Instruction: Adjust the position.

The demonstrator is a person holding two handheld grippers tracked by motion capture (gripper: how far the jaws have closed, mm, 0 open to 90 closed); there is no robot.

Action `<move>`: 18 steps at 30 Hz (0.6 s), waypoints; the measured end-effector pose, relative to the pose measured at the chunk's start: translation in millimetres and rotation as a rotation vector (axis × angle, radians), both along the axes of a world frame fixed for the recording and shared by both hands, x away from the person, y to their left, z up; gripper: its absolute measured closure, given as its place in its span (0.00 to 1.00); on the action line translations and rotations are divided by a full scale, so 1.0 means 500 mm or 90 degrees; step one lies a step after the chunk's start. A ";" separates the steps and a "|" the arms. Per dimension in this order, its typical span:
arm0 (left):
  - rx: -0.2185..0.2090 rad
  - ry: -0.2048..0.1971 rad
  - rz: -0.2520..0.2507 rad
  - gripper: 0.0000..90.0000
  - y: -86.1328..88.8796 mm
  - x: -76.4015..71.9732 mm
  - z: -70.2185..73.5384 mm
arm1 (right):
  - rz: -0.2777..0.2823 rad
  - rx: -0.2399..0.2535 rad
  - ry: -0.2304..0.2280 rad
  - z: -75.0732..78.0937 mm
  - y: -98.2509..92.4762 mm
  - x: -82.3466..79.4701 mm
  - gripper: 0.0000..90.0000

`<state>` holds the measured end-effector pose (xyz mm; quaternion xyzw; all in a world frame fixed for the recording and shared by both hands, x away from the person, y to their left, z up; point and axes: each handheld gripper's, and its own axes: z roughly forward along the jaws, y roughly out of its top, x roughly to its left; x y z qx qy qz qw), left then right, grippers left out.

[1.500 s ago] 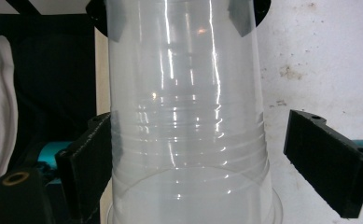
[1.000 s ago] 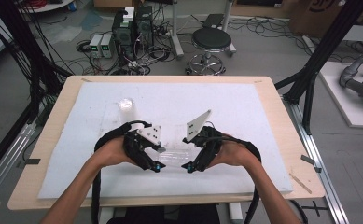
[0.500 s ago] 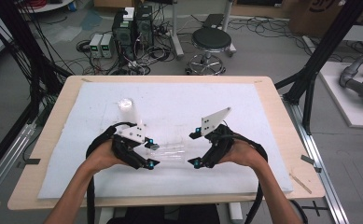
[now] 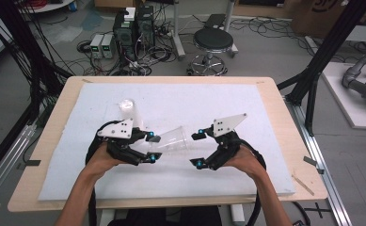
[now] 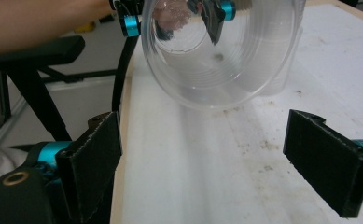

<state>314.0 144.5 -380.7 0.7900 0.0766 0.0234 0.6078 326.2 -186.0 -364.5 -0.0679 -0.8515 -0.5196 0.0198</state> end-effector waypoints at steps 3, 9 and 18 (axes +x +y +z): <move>-0.017 0.002 0.000 0.47 0.000 -0.001 -0.007 | -0.003 0.015 0.004 -0.011 0.003 -0.002 0.12; -0.047 0.006 -0.003 0.47 -0.004 -0.001 -0.015 | 0.003 0.057 0.015 -0.027 0.007 -0.004 0.12; -0.084 0.009 -0.012 0.47 -0.015 -0.004 -0.027 | 0.004 0.112 0.027 -0.036 0.010 -0.002 0.12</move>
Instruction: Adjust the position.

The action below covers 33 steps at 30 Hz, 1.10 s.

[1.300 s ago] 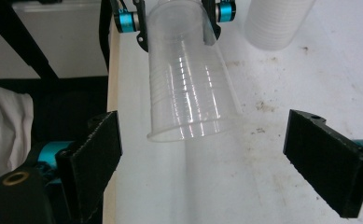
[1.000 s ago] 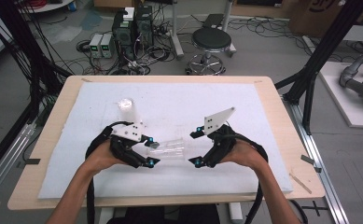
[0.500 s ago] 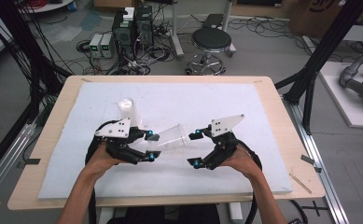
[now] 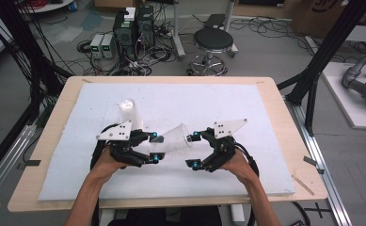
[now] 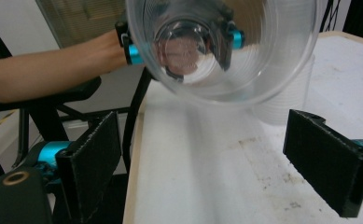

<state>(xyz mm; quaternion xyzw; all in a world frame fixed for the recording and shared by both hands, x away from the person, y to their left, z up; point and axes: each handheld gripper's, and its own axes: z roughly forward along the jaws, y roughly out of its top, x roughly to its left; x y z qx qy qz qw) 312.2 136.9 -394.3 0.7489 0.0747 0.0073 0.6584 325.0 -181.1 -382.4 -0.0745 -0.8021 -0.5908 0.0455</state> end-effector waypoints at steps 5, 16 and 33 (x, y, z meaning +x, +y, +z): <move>-0.004 0.002 -0.008 0.47 -0.015 -0.003 -0.012 | 0.008 0.026 0.011 0.000 0.006 0.001 0.12; -0.005 0.002 -0.018 0.47 -0.035 -0.005 -0.015 | 0.021 0.066 0.015 0.002 0.018 0.004 0.13; 0.004 0.001 -0.030 0.47 -0.043 -0.006 -0.017 | 0.030 0.078 0.012 0.005 0.018 0.006 0.23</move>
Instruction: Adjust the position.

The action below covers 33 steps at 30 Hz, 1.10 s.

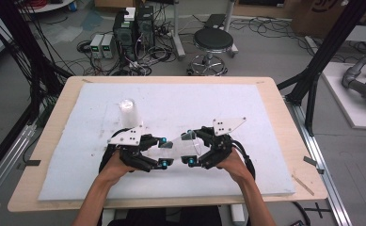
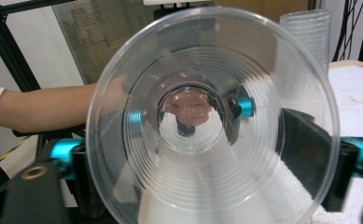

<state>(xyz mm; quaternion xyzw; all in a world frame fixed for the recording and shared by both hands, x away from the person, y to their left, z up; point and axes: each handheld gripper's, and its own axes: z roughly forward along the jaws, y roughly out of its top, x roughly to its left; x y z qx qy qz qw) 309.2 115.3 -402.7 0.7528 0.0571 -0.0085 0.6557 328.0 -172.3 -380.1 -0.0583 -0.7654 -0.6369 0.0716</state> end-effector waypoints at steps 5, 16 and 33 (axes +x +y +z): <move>0.004 0.000 -0.002 0.47 -0.001 0.000 -0.001 | 0.004 0.007 -0.004 0.002 0.001 0.000 0.28; 0.007 0.003 -0.005 0.47 -0.001 0.000 -0.001 | 0.003 0.006 -0.005 0.003 -0.001 -0.001 0.32; 0.062 0.040 0.049 0.02 -0.004 -0.005 0.000 | -0.015 -0.002 -0.005 0.003 -0.007 0.002 0.32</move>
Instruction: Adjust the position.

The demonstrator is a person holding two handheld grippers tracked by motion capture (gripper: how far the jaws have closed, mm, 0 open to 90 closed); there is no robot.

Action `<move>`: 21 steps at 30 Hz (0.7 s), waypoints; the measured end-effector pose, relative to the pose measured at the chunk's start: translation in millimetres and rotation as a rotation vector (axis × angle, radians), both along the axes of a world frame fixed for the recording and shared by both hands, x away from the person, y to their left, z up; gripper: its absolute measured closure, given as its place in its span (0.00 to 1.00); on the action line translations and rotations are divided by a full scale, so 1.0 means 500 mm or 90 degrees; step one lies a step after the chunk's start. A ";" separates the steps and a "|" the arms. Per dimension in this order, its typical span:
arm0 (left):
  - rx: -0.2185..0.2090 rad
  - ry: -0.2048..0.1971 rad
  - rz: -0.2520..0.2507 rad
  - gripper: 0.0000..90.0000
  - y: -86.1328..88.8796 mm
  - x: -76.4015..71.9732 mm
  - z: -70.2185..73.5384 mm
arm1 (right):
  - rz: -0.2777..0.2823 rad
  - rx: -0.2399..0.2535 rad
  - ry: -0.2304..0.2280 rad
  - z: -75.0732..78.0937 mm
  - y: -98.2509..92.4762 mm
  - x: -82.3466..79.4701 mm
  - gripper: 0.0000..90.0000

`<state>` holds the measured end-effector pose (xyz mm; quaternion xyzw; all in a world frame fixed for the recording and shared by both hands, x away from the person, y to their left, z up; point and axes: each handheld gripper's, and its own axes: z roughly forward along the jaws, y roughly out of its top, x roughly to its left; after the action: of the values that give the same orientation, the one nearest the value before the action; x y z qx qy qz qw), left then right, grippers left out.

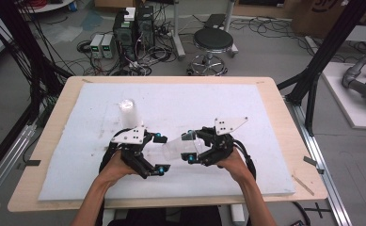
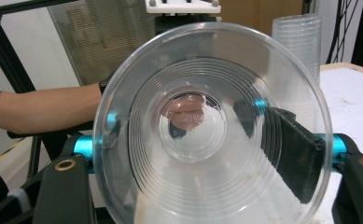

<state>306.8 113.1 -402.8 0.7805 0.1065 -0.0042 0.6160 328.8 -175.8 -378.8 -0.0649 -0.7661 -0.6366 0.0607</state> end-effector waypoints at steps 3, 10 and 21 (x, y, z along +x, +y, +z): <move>0.060 -0.002 0.023 0.02 0.014 -0.008 0.004 | -0.010 -0.011 -0.004 0.002 -0.003 0.001 0.33; 0.173 0.020 0.103 0.03 0.071 -0.034 -0.007 | -0.064 -0.088 -0.019 0.022 -0.014 0.013 0.33; 0.152 0.047 0.282 0.03 0.190 -0.054 -0.067 | -0.125 -0.244 -0.020 0.046 0.001 0.045 0.33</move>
<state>279.6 208.0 -436.2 0.8047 0.2972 0.1152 0.5008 351.4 -175.2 -356.0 -0.1395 -0.8641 -0.4828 -0.0273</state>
